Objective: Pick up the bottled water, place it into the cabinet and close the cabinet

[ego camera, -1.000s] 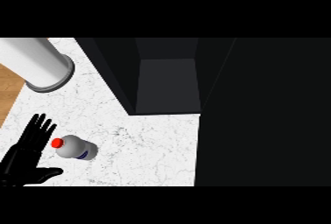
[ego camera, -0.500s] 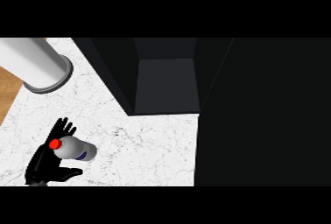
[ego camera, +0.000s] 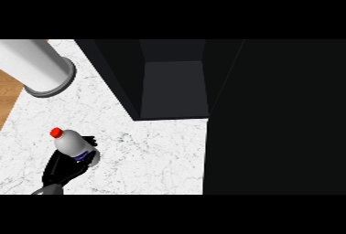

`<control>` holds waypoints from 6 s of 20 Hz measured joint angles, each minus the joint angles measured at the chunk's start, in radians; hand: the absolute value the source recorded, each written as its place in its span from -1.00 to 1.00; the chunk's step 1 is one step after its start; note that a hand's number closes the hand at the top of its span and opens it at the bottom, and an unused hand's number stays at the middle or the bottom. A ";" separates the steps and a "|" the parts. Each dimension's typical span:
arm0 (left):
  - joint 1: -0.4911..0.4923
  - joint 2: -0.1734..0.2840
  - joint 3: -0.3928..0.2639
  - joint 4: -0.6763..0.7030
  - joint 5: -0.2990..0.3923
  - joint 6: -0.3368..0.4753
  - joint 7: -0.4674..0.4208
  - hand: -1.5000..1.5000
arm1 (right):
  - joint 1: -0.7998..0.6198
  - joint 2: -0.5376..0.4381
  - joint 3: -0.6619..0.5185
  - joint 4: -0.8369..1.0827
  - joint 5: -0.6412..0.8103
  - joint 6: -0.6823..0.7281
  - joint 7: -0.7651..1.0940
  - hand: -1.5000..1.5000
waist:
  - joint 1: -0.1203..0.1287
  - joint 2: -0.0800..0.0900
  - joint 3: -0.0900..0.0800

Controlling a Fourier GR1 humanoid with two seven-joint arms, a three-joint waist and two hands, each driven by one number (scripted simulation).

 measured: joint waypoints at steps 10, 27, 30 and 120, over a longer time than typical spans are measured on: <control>-0.060 -0.006 -0.070 0.084 -0.154 0.221 -0.257 1.00 | 0.057 -0.041 0.018 0.002 0.004 -0.026 -0.061 -1.00 | 0.001 -0.002 0.003; -0.111 -0.186 -0.244 0.007 -0.152 0.394 -0.278 1.00 | 0.095 -0.108 0.017 0.002 0.005 -0.076 -0.115 -1.00 | 0.020 -0.008 0.006; -0.127 -0.200 -0.316 -0.045 -0.077 0.418 -0.217 1.00 | 0.106 -0.114 0.030 0.003 0.006 -0.087 -0.127 -1.00 | 0.019 -0.009 0.005; -0.001 -0.025 -0.972 -0.755 0.633 0.764 0.055 -1.00 | 0.172 -0.192 -0.003 0.004 -0.005 -0.075 -0.232 1.00 | 0.072 -0.018 0.002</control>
